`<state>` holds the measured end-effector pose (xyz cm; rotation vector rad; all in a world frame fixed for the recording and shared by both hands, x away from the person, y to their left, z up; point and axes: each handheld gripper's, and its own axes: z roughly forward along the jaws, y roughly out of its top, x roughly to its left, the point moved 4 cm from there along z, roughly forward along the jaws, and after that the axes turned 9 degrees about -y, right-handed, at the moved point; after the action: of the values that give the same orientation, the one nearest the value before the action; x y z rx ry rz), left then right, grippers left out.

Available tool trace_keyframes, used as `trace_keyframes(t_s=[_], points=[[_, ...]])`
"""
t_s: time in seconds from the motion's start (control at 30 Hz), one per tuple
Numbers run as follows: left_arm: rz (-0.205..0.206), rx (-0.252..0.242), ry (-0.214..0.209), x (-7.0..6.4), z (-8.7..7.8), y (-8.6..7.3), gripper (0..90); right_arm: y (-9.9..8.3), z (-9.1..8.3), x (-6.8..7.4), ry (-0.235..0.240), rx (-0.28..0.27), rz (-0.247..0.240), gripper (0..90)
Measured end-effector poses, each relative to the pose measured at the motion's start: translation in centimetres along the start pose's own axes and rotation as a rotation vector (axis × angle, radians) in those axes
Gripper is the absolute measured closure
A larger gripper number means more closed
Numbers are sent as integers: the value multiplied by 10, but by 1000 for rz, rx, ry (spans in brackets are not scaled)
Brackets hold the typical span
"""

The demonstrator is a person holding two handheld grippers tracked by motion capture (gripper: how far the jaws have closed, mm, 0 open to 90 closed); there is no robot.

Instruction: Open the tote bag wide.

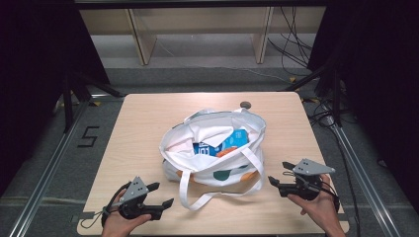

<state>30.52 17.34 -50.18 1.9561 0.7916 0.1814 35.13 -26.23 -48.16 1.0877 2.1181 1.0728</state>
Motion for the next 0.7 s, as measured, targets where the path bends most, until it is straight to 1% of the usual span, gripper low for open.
trace_keyframes(t_s=[0.03,0.07,0.1,0.13,0.17,0.2,0.23,0.27,0.3,0.33,0.37,0.4,0.43,0.47,0.5,0.53,0.57,0.6,0.63,0.67,0.7], points=[[6,-5,1,0,0,-1,243,-2,1,-1,-1,-12,-35,261],[14,-6,-2,0,0,-1,242,-5,0,1,5,-5,-24,261],[28,16,1,2,-1,-3,237,-8,0,2,2,-6,-39,261],[-5,0,1,-1,0,-4,237,-12,-2,6,8,14,-16,260],[-8,-1,-1,-1,1,-5,237,-14,-2,6,13,18,-32,258],[4,11,2,-1,0,-6,237,-14,-1,6,9,9,-51,253],[5,11,9,-1,0,-6,237,-16,-3,10,21,37,-26,253],[6,13,5,-2,0,-7,237,-16,-2,8,11,14,-62,253],[-4,5,8,-3,0,-8,237,-17,-3,9,17,25,-59,251],[7,4,11,-3,0,-8,237,-18,-4,8,12,17,-69,249],[10,9,11,-3,-1,-9,237,-20,-5,10,21,31,-58,249],[21,21,21,-2,-2,-10,237,-22,-6,11,14,32,-48,249],[14,10,17,-3,-2,-10,237,-24,-6,11,17,37,-51,249],[19,12,24,-2,-2,-11,237,-27,-6,12,12,42,-43,249],[25,11,18,-1,-1,-12,237,-28,-5,11,14,43,-69,249],[21,18,17,-2,-1,-13,237,-31,-4,10,11,46,-80,249],[7,23,26,-2,1,-14,237,-32,-4,11,12,54,-81,249],[25,32,22,-2,1,-14,236,-34,-3,11,5,62,-90,249],[5,25,17,-3,3,-15,236,-36,-3,12,3,70,-96,249],[4,15,21,-4,4,-15,236,-36,-2,12,5,74,-101,249],[32,35,20,-2,3,-15,235,-37,-2,12,6,75,-103,249]])
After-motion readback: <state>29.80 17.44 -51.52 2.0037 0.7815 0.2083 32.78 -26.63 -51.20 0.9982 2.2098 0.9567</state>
